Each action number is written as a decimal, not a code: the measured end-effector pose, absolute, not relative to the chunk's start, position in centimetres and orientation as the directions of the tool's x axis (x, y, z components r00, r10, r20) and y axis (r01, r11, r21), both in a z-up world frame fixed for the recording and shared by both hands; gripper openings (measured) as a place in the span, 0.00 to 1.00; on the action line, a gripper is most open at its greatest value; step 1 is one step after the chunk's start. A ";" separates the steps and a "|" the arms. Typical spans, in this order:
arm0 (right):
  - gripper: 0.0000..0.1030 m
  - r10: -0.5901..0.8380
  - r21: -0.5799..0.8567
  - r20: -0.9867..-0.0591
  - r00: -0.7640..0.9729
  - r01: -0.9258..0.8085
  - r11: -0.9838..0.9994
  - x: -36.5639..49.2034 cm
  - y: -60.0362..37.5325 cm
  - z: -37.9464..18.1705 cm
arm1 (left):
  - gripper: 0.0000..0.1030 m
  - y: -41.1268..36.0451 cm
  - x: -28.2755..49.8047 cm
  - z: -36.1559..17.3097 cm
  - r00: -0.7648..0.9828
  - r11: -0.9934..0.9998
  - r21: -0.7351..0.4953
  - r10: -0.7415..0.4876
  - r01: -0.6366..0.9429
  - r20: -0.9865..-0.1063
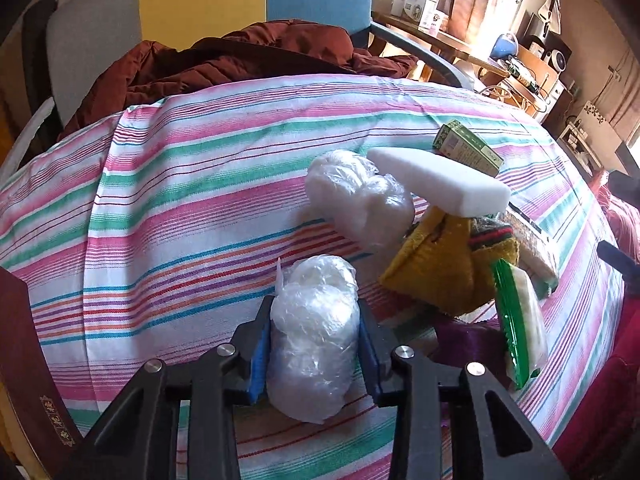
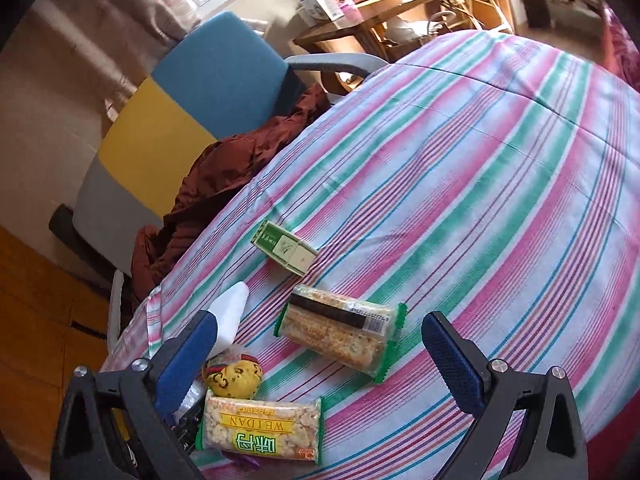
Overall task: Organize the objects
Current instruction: 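Grasp the clear plastic-wrapped item with the left gripper while the right gripper grasps the WEIDAN snack bag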
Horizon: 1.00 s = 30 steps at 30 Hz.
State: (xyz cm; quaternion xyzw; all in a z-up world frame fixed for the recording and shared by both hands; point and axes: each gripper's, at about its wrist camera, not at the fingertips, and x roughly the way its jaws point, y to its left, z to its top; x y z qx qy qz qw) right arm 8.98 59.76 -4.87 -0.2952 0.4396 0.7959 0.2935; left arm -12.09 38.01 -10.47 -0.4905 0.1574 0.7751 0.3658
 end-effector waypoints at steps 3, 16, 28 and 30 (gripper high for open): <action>1.00 0.207 0.520 -0.741 -0.639 -0.740 -0.427 9.0 60.0 -5.2 | 0.37 38.0 -12.2 -10.6 -0.241 -0.680 -0.130 0.423 -0.722 -0.874; 1.00 0.184 0.373 -0.802 -0.569 -0.717 -0.589 5.9 57.6 -5.7 | 0.37 37.4 -11.6 -10.7 -0.274 -0.677 -0.127 0.452 -0.725 -0.849; 1.00 -0.013 0.361 -0.781 -0.624 -0.434 -0.826 1.8 52.4 -4.9 | 0.36 36.8 -11.4 -10.7 -0.287 -0.672 -0.141 0.483 -0.727 -0.827; 1.00 -0.091 0.374 -0.786 -0.611 -0.353 -0.858 1.0 51.2 -5.3 | 0.35 36.7 -11.8 -10.6 -0.269 -0.673 -0.163 0.488 -0.721 -0.830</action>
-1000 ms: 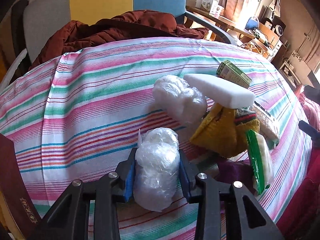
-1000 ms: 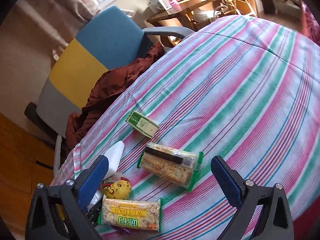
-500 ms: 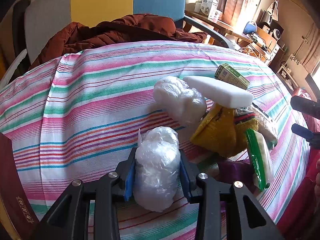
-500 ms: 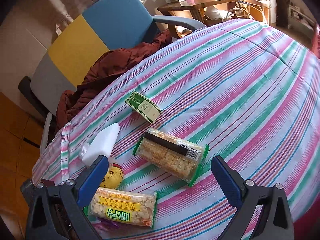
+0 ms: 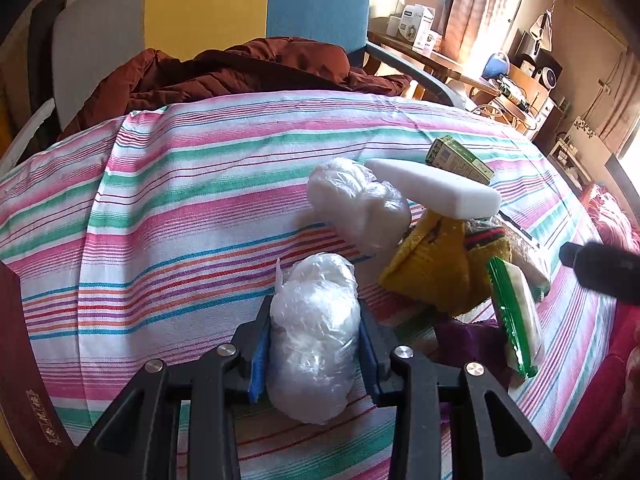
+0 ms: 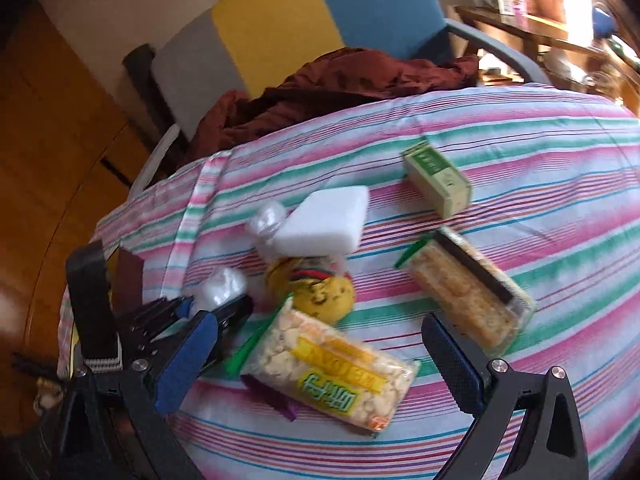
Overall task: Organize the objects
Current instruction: 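Grasp the clear plastic-wrapped item with the left gripper while the right gripper grasps the WEIDAN snack bag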
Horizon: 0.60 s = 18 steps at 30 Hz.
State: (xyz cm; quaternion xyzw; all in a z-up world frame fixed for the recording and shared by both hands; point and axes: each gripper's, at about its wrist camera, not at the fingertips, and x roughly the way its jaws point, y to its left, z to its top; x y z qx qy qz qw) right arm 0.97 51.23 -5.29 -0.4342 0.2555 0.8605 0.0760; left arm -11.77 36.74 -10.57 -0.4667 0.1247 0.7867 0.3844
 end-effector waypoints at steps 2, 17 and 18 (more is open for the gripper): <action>1.00 -0.080 0.328 -0.807 -0.585 -0.331 -0.885 0.5 50.4 -5.7 | 0.35 36.4 -12.2 -10.3 -0.235 -0.680 -0.204 0.494 -0.704 -0.837; 0.84 -0.112 0.281 -0.875 -0.470 -0.307 -0.909 -0.1 49.4 -8.2 | 0.35 31.9 -9.7 -7.5 -0.207 -0.695 -0.248 0.501 -0.675 -0.841; 0.82 -0.116 0.285 -0.875 -0.470 -0.308 -0.908 -0.1 49.4 -8.2 | 0.35 31.5 -9.2 -7.1 -0.208 -0.693 -0.248 0.504 -0.677 -0.838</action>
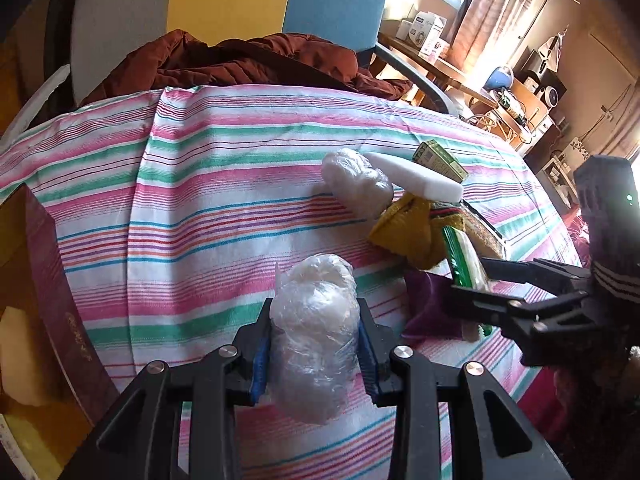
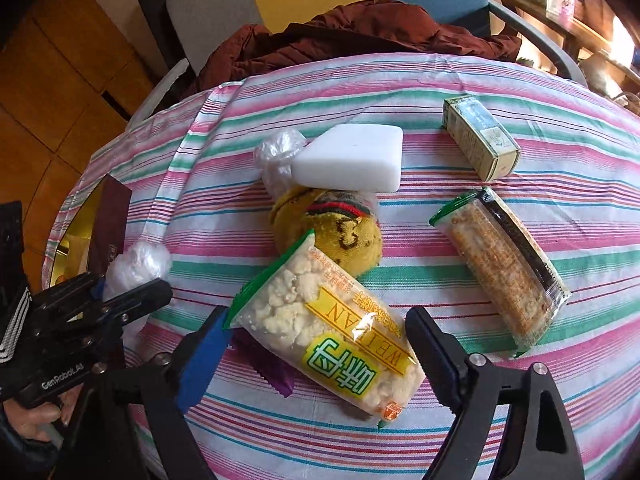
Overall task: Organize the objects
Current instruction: 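Grasp the clear plastic-wrapped item with the left gripper while the right gripper grasps the WEIDAN snack bag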
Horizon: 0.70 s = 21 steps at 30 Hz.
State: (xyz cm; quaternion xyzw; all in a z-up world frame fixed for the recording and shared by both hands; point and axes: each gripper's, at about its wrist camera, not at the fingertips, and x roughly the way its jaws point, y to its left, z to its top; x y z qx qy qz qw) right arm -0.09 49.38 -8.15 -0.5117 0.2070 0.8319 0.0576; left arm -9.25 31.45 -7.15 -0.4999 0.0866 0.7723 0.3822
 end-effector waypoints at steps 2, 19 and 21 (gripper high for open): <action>0.77 -0.133 0.295 -0.874 -0.466 -0.294 -0.909 0.0 49.0 -8.2 | 0.35 30.7 -8.5 -6.6 -0.208 -0.688 -0.249 0.508 -0.681 -0.836; 0.43 -0.148 0.296 -0.886 -0.440 -0.289 -0.911 1.0 46.0 -8.5 | 0.35 25.0 -2.5 -3.1 -0.215 -0.644 -0.264 0.566 -0.718 -0.795; 0.43 -0.120 0.276 -0.893 -0.435 -0.316 -0.908 1.7 45.7 -8.3 | 0.35 24.2 -2.4 -2.8 -0.224 -0.646 -0.263 0.570 -0.716 -0.790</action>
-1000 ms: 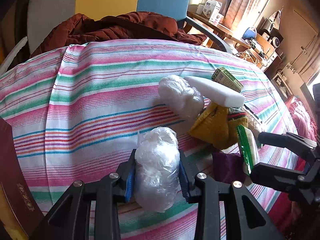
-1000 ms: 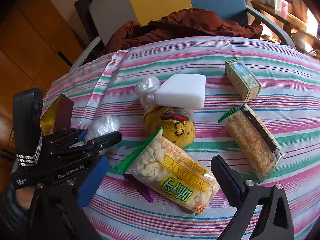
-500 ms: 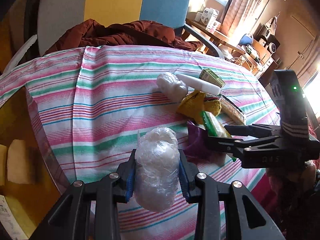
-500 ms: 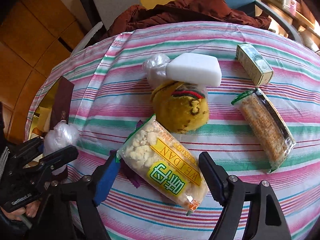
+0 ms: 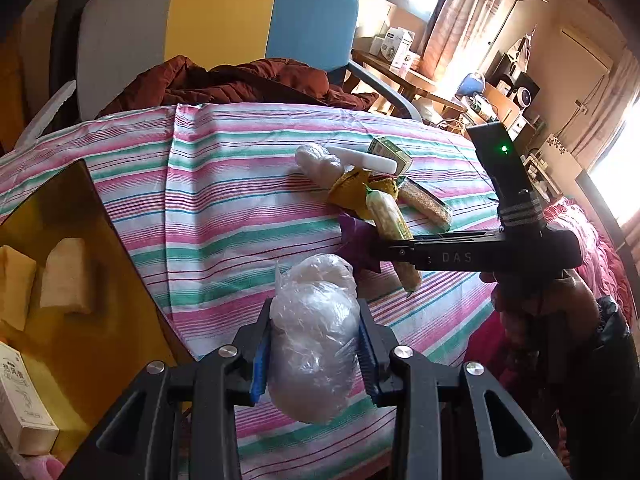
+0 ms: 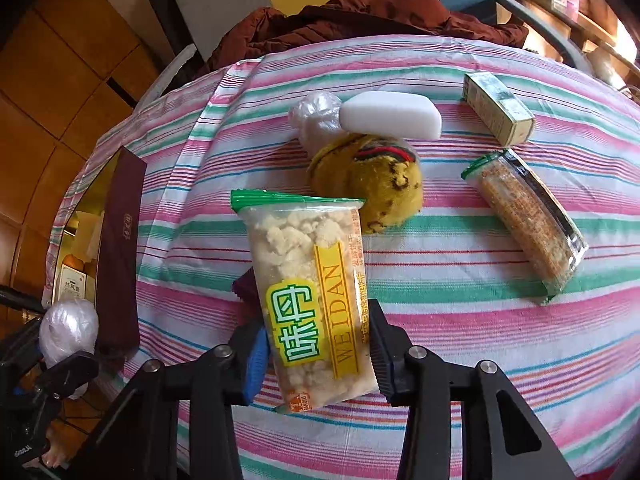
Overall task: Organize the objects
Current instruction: 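Grasp the clear plastic-wrapped item with the left gripper while the right gripper grasps the WEIDAN snack bag, then carry the wrapped item and WEIDAN bag into the gold tray and release them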
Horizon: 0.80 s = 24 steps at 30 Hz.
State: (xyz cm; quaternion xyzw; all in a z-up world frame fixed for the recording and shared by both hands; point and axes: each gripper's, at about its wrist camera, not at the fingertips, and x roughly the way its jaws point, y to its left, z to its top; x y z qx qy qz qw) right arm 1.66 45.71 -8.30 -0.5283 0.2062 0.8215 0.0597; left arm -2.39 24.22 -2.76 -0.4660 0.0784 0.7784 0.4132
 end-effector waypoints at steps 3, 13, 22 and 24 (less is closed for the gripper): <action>0.43 -0.091 0.268 -0.878 -0.469 -0.326 -0.907 2.9 45.1 -6.9 | 0.35 22.8 -2.3 -2.3 -0.235 -0.653 -0.274 0.581 -0.706 -0.779; 0.43 -0.136 0.325 -0.794 -0.593 -0.224 -0.919 3.4 39.5 -1.4 | 0.35 17.0 -3.7 -0.4 -0.312 -0.708 -0.323 0.609 -0.628 -0.729; 0.43 -0.288 0.355 -0.761 -0.582 -0.003 -0.935 -0.6 29.7 0.2 | 0.35 9.1 -5.7 1.2 -0.424 -0.784 -0.363 0.590 -0.503 -0.687; 0.43 -0.316 0.363 -0.761 -0.567 0.032 -0.931 -1.4 27.9 0.0 | 0.35 7.3 -5.9 1.4 -0.443 -0.795 -0.376 0.586 -0.477 -0.678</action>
